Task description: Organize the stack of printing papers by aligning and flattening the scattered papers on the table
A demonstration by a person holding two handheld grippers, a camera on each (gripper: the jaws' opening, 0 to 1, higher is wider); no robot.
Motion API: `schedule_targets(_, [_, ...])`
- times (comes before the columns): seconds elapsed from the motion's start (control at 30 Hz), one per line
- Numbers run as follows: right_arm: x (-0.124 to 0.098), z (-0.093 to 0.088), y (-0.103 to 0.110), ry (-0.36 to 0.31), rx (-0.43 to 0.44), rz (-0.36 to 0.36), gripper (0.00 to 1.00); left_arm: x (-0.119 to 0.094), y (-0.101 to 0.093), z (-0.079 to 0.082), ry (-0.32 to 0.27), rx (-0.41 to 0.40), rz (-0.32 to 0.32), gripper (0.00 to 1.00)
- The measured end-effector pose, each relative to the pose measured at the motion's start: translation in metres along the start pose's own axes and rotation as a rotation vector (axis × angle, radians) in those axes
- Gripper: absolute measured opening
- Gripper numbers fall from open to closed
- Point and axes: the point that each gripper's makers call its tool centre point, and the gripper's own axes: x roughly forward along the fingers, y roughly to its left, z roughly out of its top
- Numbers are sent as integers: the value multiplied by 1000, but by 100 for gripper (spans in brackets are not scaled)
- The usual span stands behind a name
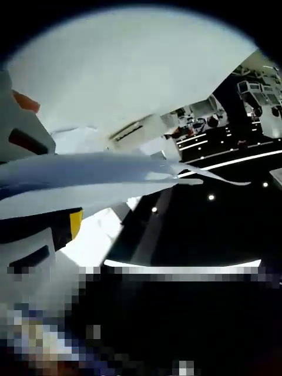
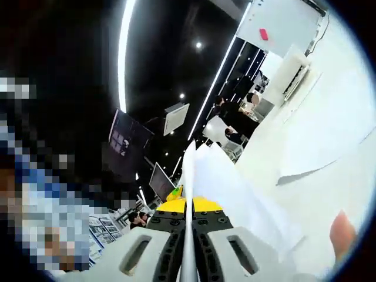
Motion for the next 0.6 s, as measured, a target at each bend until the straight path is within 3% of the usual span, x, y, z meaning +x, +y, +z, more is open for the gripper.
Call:
schedule_targets(0.17, [-3,0,1,-1,-43,12,0,0,-2,0,8,9,-13,6])
schedule_targets(0.27, [-6,1,-1,4,-147,6,15,0,-3,0,13,15,-18,6])
schedule_targets(0.47, [-24,38,1,-22,-335,-4,26,4,-17,8,19,49,-39,6])
schedule_targets(0.6, [-28,57,9,-8,-460,-9,31,16,-40,17,53,131,-81,6])
